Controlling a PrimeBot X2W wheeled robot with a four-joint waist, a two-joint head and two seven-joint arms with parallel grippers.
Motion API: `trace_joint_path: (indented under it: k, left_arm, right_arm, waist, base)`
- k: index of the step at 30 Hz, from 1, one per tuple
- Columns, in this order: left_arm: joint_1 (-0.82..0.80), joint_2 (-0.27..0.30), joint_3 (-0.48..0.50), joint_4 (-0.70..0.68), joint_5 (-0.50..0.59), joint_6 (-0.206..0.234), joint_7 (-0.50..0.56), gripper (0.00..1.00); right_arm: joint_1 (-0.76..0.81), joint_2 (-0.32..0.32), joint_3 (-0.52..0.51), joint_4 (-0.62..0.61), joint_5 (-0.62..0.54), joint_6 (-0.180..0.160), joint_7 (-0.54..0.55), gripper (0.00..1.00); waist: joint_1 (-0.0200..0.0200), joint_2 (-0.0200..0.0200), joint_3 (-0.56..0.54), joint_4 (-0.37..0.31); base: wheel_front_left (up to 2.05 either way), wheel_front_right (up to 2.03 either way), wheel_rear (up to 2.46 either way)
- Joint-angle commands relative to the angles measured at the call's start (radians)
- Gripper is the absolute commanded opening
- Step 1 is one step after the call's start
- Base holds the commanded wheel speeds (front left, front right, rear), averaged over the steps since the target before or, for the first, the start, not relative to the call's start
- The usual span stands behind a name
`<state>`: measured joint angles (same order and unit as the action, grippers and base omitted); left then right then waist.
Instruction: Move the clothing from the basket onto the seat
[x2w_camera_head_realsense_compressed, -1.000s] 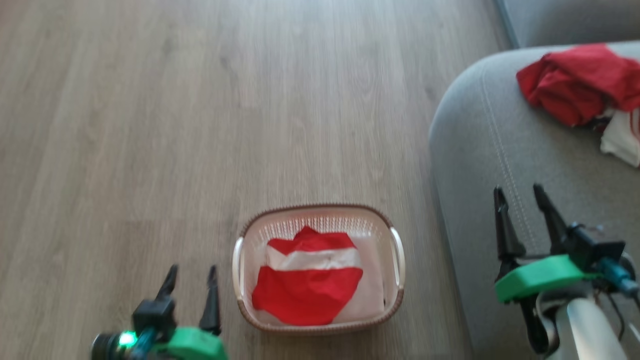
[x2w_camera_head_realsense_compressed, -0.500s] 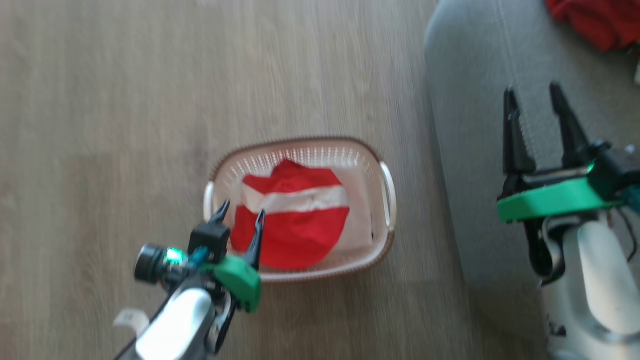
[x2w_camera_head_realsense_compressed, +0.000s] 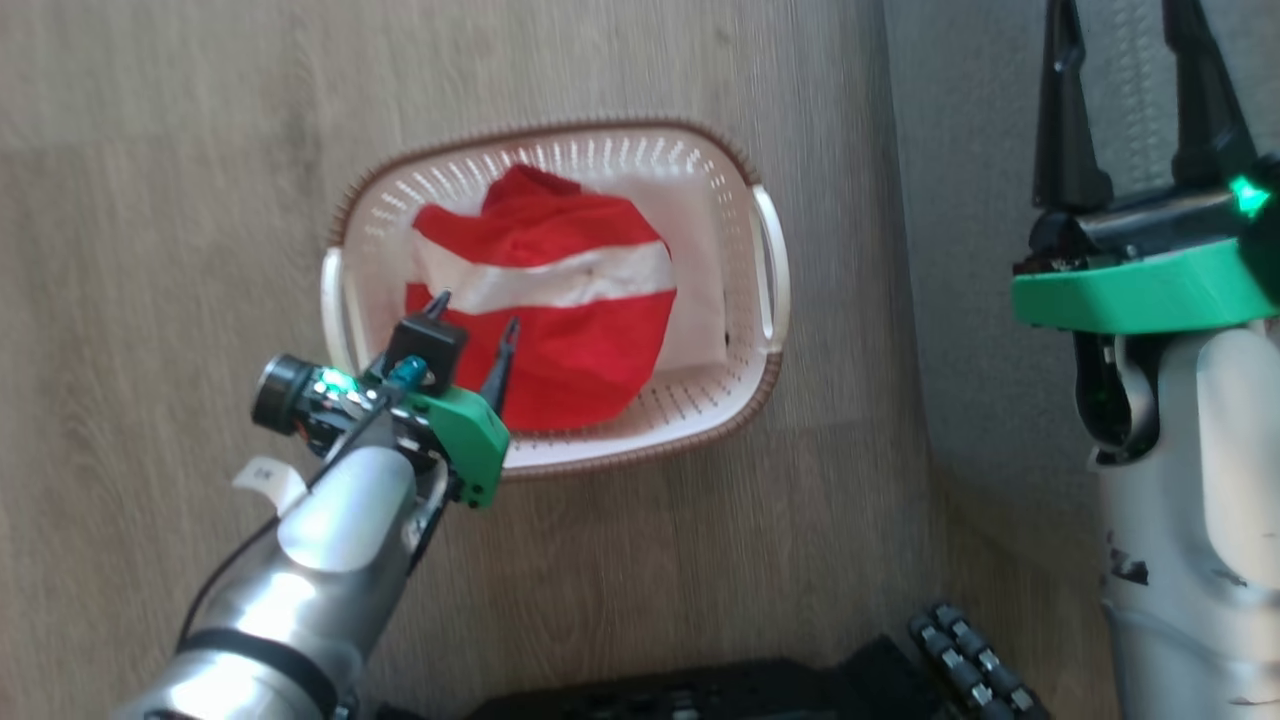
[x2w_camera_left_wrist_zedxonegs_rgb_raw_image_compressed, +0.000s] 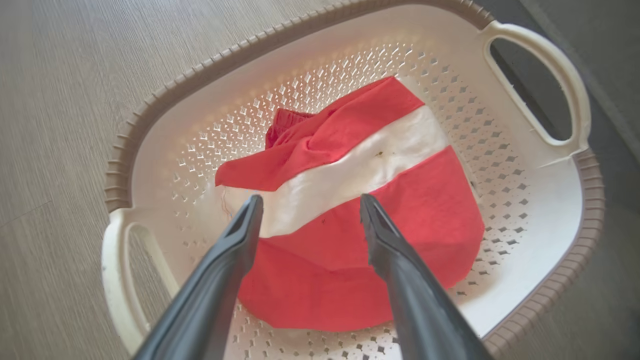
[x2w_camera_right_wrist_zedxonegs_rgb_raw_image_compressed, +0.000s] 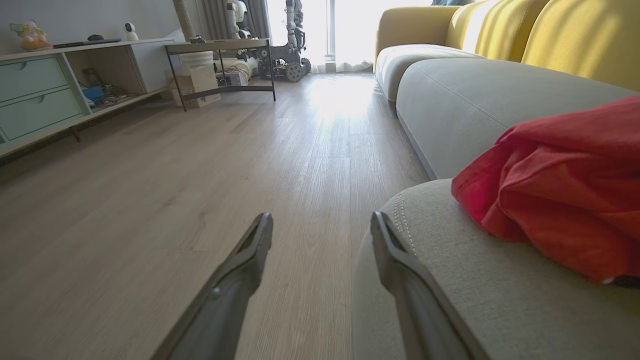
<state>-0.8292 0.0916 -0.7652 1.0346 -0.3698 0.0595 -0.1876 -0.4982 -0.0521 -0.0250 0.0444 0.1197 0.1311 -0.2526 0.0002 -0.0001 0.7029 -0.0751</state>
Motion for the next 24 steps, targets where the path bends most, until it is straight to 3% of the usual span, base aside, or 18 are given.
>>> trace_joint_path:
  k: [1, 12, 24]
  left_arm:
    - [-0.002, 0.009, 0.011, 0.001, 0.009, -0.007, -0.008, 1.0]
    - [-0.156, -0.006, -0.01, 0.166, 0.017, -0.041, 0.0, 1.0]
    - [-0.213, -0.024, -0.031, 0.226, 0.005, -0.068, 0.043, 1.0]
  right_arm:
    - [0.003, 0.002, 0.02, -0.043, -0.005, 0.0, -0.009, 1.0]
    - [-0.004, 0.002, 0.08, -0.15, -0.001, 0.0, -0.009, 1.0]
    - [-0.003, 0.002, 0.11, -0.176, 0.024, 0.0, -0.009, 1.0]
  waist:
    - [-0.0002, 0.0001, 0.046, -0.018]
    - [-0.0002, 0.0001, 0.133, -0.053]
    - [-0.0002, 0.0001, 0.165, -0.085]
  base:
    - [0.0, 0.0, 0.0]
    - [0.0, 0.0, 0.0]
    - [0.0, 0.0, 0.0]
